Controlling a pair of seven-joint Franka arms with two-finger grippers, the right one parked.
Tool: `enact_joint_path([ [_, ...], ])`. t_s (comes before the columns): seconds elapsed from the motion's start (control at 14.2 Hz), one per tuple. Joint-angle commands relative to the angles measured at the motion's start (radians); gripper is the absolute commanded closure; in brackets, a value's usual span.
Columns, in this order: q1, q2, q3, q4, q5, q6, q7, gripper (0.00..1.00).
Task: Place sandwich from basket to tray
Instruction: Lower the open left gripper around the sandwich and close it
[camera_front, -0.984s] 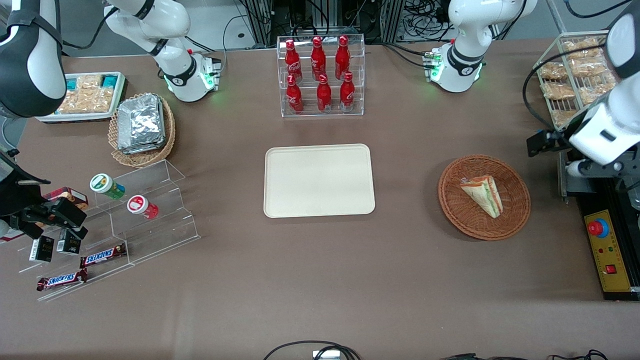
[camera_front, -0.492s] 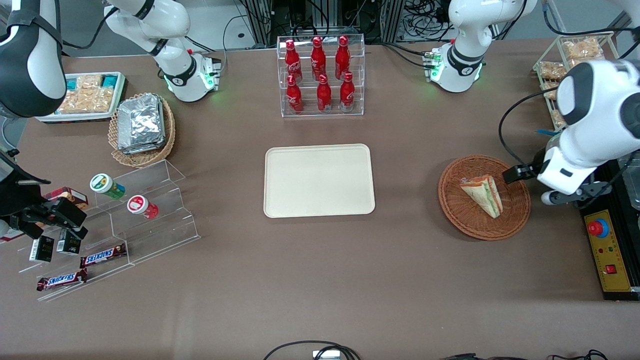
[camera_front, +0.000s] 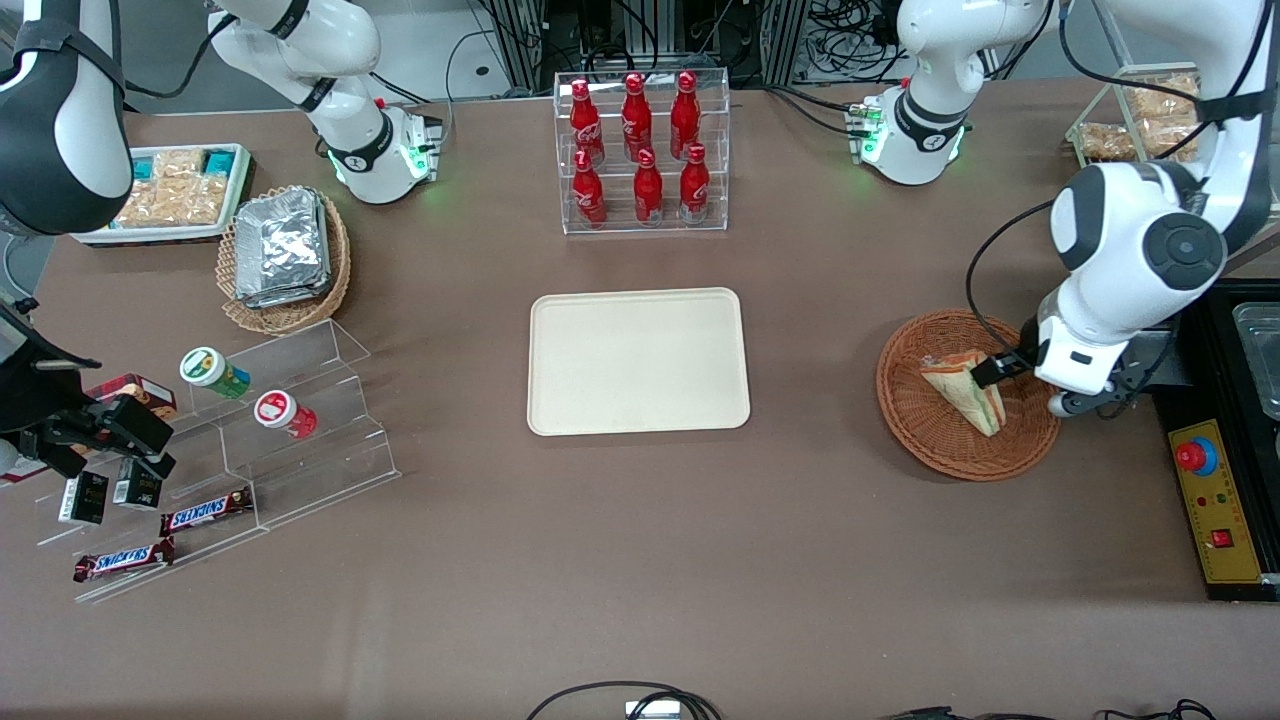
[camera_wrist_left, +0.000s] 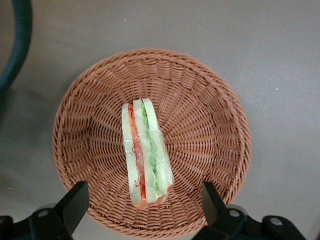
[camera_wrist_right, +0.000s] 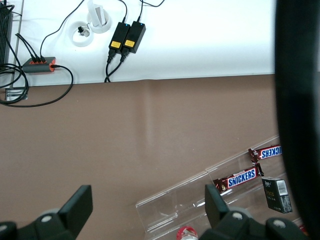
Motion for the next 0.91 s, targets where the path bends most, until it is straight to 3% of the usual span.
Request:
enact_joint_path([
  [0.0, 0.005, 0.018, -0.002, -0.025, 0.015, 0.046, -0.047, 0.00],
  [0.49, 0.026, 0.066, 0.001, -0.158, 0.015, 0.273, -0.058, 0.00],
  [0.84, 0.035, 0.104, 0.001, -0.175, 0.015, 0.319, -0.087, 0.00],
])
